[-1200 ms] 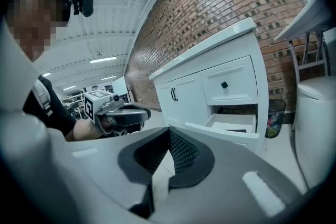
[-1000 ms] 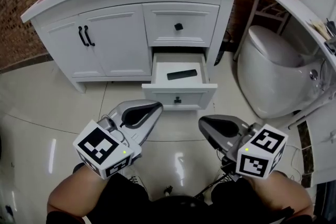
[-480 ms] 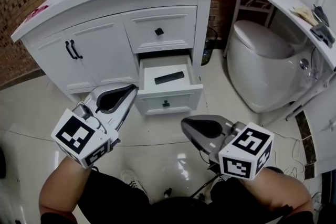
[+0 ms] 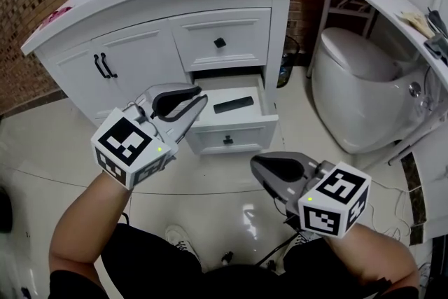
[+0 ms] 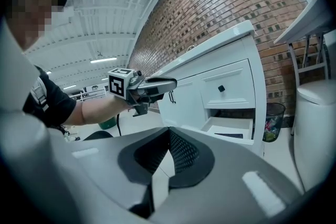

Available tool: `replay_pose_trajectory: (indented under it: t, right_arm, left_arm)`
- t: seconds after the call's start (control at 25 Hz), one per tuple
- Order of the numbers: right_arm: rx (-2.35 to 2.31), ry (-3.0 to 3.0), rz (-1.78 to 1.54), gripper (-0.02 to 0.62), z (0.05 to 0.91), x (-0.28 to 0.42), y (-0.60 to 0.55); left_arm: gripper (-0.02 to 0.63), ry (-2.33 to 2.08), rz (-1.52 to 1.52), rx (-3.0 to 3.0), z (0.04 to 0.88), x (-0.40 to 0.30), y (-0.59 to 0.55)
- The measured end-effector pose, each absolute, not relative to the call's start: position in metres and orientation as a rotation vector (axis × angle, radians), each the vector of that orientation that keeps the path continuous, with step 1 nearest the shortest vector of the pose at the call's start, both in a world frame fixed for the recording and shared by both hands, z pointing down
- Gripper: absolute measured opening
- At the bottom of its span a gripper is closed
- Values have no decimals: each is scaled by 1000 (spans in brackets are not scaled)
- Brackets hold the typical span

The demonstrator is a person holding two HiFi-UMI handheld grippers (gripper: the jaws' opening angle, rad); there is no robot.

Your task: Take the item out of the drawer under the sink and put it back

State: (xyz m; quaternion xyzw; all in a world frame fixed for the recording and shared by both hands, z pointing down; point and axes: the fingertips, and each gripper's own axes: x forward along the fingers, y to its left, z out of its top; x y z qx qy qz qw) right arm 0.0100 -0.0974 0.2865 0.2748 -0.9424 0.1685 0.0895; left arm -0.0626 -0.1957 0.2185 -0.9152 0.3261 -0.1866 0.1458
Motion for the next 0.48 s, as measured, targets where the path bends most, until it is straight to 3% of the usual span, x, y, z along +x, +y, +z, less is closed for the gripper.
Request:
replay_pose_trajectory:
  t: [0.48]
  right_arm:
    - [822, -2804, 525, 3, 286, 15, -107]
  left_arm:
    - [74, 949, -736, -2590, 260, -41, -259]
